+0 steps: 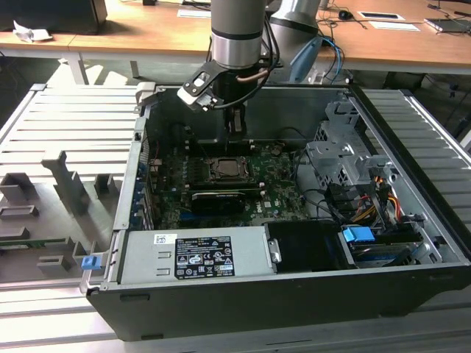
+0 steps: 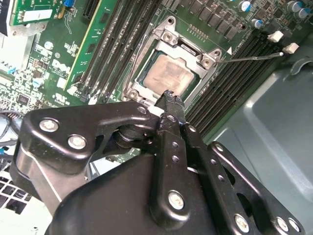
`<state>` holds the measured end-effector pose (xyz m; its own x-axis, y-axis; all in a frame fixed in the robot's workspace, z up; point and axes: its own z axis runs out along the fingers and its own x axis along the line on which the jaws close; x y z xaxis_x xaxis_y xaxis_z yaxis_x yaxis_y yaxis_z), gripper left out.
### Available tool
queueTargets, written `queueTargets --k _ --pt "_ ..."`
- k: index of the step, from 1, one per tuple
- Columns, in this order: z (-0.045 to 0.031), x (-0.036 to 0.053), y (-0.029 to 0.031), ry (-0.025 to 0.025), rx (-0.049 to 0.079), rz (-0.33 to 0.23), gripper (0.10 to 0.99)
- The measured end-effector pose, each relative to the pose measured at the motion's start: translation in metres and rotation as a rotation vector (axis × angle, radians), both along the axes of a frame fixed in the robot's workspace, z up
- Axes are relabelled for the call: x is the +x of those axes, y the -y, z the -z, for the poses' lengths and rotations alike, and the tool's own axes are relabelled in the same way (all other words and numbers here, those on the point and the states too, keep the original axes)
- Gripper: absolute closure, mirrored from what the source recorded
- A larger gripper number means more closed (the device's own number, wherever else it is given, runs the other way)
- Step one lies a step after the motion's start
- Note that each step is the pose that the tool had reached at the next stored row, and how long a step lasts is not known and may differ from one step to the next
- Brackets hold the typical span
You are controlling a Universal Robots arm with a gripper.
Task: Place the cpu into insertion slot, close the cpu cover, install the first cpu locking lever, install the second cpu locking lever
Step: 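Install the first cpu locking lever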
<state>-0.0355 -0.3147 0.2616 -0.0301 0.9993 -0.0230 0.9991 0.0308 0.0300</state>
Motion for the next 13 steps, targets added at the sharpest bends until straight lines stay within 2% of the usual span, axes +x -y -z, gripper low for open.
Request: queueTargets --k 5,13 --pt "-0.0045 0.0000 0.0000 0.0000 0.000 0.000 0.980" --pt "-0.0160 0.0000 0.0000 0.0000 0.000 0.000 0.980"
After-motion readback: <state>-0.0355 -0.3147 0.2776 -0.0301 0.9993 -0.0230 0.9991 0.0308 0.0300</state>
